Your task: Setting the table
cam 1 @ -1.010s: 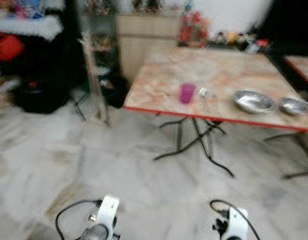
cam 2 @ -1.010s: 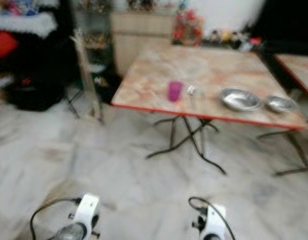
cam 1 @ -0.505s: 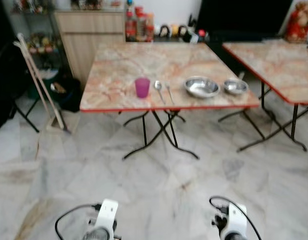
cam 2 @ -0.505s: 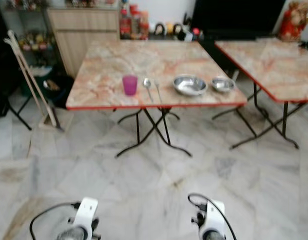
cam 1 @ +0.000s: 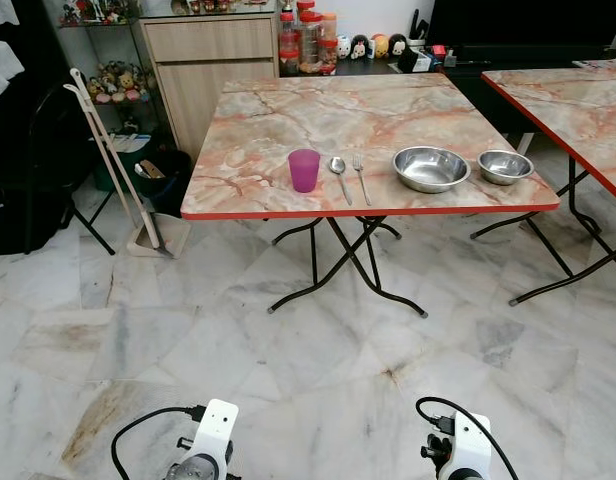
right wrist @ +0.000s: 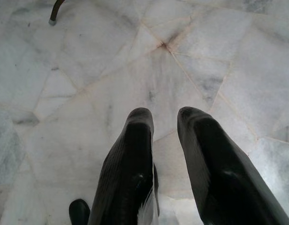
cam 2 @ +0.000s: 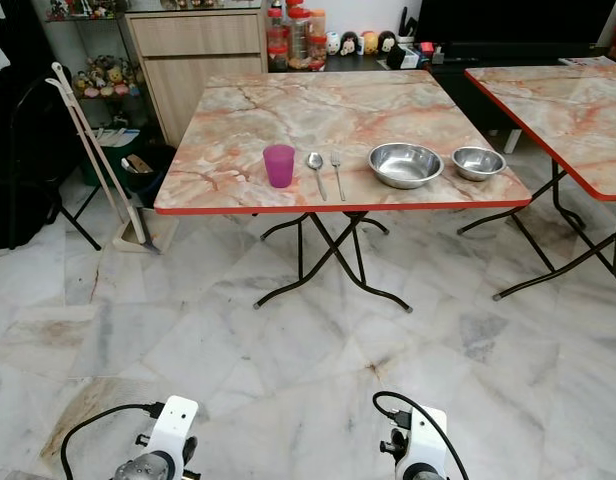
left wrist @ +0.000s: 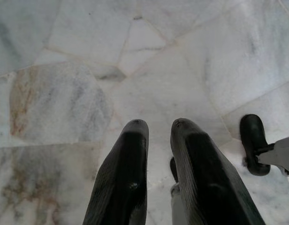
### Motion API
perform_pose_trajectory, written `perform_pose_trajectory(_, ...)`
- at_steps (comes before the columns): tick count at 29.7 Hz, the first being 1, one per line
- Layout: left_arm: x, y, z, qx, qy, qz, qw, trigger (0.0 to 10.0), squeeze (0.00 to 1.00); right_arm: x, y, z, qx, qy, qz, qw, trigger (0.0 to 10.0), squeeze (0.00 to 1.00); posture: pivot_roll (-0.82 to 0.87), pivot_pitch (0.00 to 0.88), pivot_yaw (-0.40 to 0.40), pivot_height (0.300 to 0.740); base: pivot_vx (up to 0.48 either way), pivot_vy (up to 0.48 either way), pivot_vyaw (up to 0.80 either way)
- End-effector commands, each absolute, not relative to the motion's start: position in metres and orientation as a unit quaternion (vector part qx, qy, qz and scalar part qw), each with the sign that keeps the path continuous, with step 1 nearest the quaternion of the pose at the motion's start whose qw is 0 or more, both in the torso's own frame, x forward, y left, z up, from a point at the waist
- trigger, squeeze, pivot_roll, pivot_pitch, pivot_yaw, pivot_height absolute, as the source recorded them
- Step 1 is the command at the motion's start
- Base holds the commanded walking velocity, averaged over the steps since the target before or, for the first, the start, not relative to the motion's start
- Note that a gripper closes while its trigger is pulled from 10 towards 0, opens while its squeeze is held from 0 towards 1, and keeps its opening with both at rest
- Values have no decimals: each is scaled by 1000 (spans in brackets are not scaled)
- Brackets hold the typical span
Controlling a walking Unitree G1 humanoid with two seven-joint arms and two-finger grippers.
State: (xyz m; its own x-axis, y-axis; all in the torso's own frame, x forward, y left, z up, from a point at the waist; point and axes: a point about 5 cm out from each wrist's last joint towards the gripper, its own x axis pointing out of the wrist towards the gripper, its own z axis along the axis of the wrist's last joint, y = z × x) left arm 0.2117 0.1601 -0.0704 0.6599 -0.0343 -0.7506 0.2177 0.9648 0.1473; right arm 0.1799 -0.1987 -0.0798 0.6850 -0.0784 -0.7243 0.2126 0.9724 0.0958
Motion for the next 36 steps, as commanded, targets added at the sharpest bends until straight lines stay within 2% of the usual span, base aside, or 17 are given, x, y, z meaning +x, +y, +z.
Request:
perform_pose_trajectory(1,211,163,-71,120,417,-65,899,10000,0,180,-197,-80,87,392,-80,912,10000,0,-67,0,7,740,0,0,0)
perform_pose_trajectory(5,209,165,-72,123,420,-63,897,10000,0,183,-194,-79,88,390,-76,913,10000,0,-55,0,0,740,0,-78,0)
perform_pose_trajectory(36,209,162,-73,113,420,-57,898,10000,0,181,-195,-80,89,394,-78,912,10000,0,-57,0,-5,740,0,-351,0)
